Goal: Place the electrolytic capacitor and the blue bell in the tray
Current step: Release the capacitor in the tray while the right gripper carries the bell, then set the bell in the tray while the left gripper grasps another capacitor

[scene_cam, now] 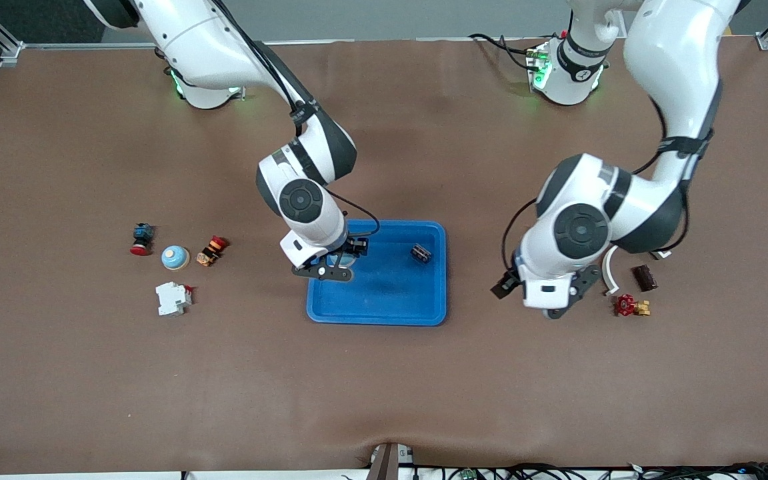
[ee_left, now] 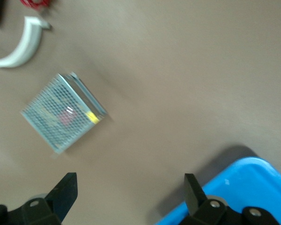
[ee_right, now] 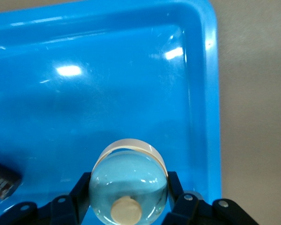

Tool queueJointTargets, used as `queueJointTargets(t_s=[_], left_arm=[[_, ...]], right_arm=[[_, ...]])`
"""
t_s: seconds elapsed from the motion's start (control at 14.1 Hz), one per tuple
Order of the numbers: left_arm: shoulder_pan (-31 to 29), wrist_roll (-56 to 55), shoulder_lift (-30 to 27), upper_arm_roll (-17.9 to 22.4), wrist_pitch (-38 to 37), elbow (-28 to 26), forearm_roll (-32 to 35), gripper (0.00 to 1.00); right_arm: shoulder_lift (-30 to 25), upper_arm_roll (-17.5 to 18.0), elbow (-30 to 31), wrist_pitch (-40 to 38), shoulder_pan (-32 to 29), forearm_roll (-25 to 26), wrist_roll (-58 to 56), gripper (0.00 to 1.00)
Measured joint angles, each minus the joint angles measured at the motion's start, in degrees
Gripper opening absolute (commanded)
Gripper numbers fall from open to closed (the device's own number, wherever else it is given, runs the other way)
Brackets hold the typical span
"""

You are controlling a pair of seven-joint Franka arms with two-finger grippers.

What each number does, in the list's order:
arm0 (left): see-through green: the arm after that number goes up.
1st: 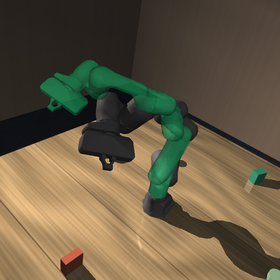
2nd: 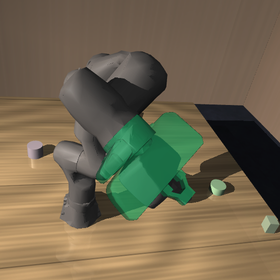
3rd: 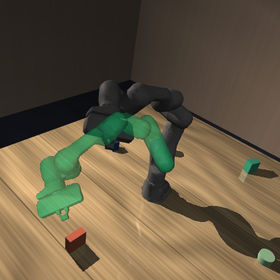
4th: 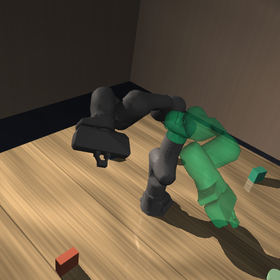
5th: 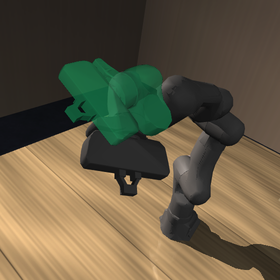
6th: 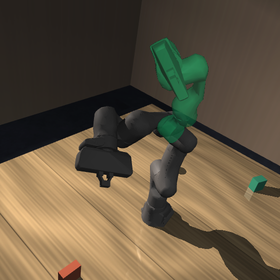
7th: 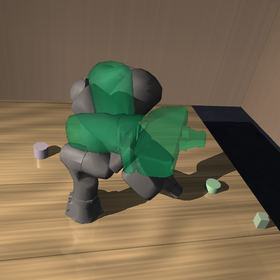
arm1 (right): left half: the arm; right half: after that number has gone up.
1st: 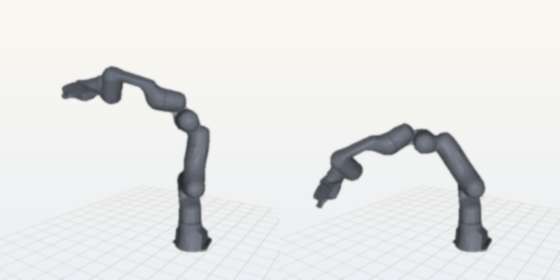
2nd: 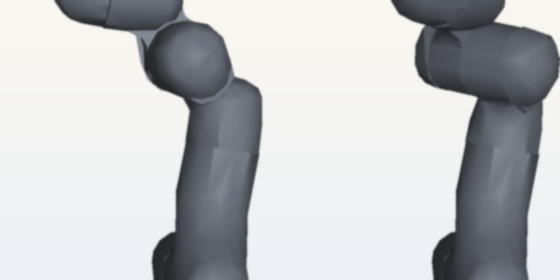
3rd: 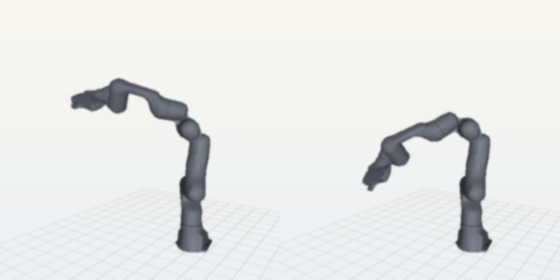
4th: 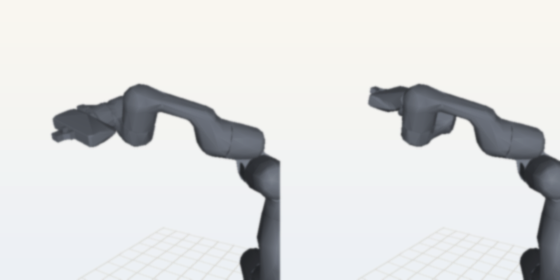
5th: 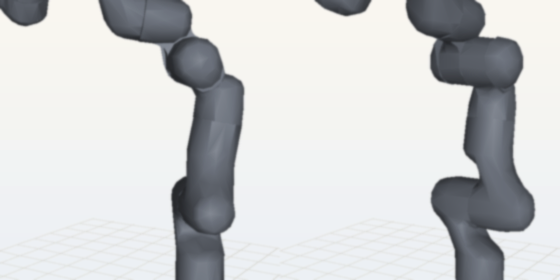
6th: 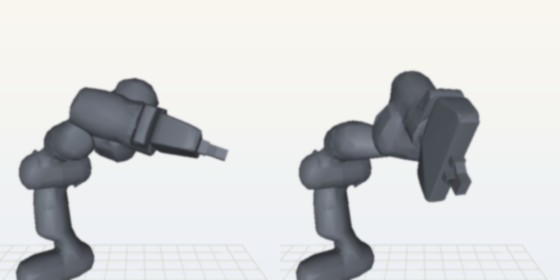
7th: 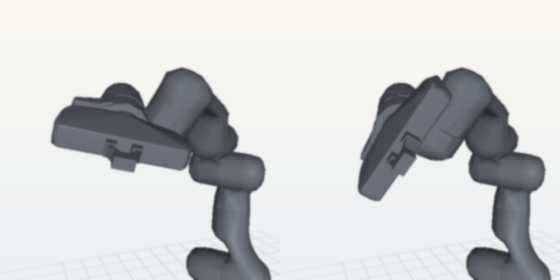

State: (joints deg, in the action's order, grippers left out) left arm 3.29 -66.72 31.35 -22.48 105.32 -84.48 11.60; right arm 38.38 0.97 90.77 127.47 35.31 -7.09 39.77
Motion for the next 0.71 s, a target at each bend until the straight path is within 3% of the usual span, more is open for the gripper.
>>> queueJointTargets(t_s=[0.36, 0.71], left_arm=[[-10.15, 16.99, -6.16, 0.01, -0.69, -7.88, 0.00, 1.00], [-17.25, 27.24, -7.09, 0.06, -0.28, -11.59, 0.00, 1.00]], right_arm=[[1.62, -0.30, 3.11, 6.06, 0.31, 0.00, -0.01, 0.44], [2.81, -0.29, 3.69, 6.87, 1.52, 0.01, -0.01, 0.45]])
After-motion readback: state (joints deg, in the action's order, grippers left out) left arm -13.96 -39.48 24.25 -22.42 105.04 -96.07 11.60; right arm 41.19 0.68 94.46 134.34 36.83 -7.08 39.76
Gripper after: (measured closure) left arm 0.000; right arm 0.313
